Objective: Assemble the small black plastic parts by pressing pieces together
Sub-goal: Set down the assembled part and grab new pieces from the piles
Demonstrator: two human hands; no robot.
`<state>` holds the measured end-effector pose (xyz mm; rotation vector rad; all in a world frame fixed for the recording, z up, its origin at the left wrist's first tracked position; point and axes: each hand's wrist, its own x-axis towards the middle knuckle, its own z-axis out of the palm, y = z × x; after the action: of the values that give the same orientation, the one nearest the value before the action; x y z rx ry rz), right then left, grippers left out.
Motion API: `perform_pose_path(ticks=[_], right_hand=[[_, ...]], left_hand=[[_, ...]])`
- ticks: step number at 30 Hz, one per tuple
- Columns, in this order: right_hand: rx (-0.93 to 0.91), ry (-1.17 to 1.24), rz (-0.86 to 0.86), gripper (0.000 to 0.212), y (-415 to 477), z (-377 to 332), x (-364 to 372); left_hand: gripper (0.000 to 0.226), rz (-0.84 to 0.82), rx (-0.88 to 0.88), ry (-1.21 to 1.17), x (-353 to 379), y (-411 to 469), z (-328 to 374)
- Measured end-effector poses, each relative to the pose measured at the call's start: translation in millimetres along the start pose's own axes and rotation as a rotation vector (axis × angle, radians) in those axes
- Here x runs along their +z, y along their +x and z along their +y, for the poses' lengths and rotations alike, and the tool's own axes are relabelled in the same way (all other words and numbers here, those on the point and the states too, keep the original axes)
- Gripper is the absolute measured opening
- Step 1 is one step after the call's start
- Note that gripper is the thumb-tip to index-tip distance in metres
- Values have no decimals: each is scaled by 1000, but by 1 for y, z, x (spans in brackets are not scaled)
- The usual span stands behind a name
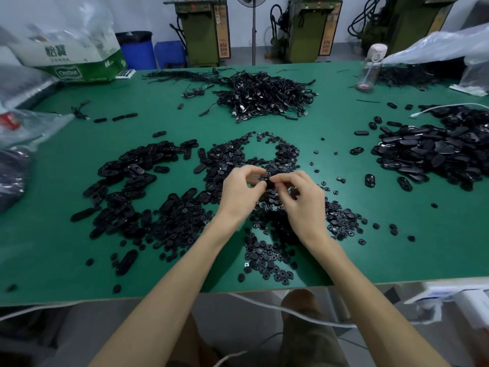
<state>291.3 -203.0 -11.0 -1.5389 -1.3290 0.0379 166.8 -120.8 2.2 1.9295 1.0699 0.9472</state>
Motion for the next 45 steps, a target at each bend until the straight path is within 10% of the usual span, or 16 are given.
perform_pose_path(ticks=[7,18,45], right_hand=[[186,-102,-66,25,22,20,-38],[343,-549,-145,41,37,80,-86],[74,-389,-387,31,7,9,8]], left_hand=[[23,55,27,376,-45,7,-14],[29,165,-385,1160,-147,24,-80],[16,349,-159,801,-162,18,-96]])
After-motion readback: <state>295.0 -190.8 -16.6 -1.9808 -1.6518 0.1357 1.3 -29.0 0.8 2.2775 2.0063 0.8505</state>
